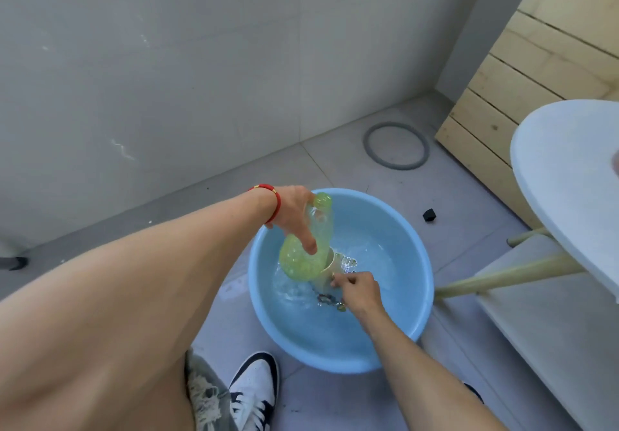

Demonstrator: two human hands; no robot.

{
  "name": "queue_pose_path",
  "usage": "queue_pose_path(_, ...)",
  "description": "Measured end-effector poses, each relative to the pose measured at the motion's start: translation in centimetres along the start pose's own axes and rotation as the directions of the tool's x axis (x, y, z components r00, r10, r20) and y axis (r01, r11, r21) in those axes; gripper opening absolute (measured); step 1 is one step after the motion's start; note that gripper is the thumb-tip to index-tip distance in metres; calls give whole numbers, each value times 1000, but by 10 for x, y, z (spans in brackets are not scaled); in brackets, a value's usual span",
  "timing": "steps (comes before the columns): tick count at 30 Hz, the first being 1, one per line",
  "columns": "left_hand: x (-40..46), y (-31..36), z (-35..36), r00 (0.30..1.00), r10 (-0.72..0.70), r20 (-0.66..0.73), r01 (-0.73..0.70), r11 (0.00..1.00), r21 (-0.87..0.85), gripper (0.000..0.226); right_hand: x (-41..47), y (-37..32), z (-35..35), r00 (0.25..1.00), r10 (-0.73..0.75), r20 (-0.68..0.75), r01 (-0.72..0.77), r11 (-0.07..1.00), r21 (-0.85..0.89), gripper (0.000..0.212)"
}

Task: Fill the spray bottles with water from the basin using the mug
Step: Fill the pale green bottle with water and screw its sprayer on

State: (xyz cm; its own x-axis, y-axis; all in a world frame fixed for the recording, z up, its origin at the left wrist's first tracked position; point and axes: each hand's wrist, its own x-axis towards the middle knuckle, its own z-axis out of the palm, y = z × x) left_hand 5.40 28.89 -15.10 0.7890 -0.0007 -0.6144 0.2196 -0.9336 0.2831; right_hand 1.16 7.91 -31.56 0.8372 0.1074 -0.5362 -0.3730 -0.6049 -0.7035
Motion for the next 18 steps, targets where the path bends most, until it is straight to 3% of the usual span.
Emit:
queue_pose_path(2,-7,-6,-2,1000,8,7,-8,999,-32,63,-2,-5,-14,997,49,67,-63,972,228,27)
queue_pose_path(4,-15,-11,-3,1000,18,10,-17,999,-45,66,-10,-12,-33,992,40,121,-78,942,327,28)
queue_pose_path(11,-28,-18,-5,994,18,-108,-16,1000,17,75,-41,-75,-125,975,-139,172,96,967,237,32)
queue_pose_path(15,-36,-8,-8,977,57,-207,-49,998,40,71,-72,-125,-176,950,-257,179,242,965,103,33)
queue_pose_path(18,-37,2,-10,967,91,-237,-87,996,29,68,-93,-153,-201,948,-288,136,274,955,109,33)
